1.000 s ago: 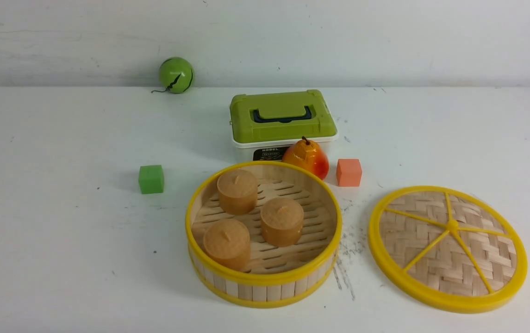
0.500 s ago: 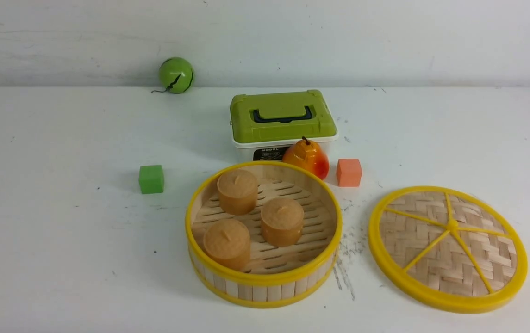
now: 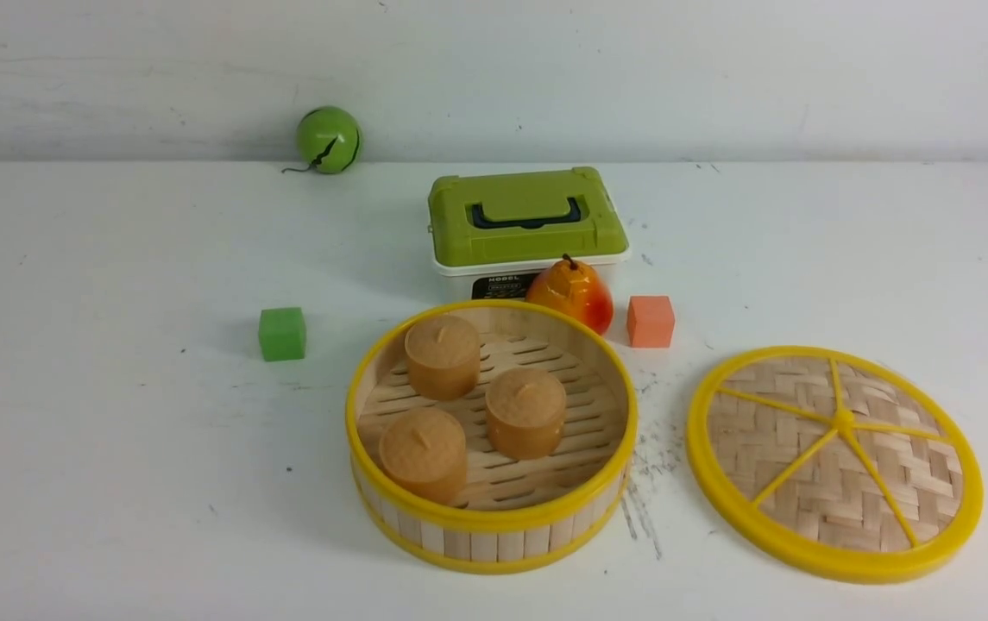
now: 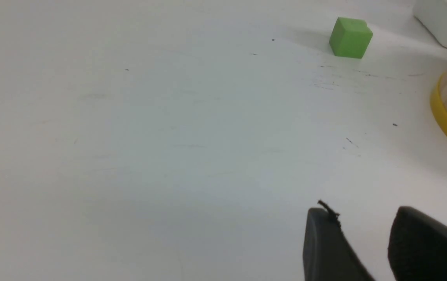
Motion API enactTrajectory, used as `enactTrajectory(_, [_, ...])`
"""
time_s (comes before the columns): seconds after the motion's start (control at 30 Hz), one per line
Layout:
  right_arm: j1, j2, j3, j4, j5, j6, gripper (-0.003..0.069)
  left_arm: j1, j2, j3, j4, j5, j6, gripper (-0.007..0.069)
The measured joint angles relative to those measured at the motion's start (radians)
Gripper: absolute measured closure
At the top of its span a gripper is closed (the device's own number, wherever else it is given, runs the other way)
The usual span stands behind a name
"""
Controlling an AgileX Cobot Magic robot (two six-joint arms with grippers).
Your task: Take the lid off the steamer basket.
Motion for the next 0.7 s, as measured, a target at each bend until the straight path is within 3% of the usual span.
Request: enactTrajectory(0.7, [0.040, 0.000, -0.007, 0.059, 0.034, -0.074, 0.0682, 0.000, 0.000, 0.000, 0.000, 0.000, 0.000, 0.0385])
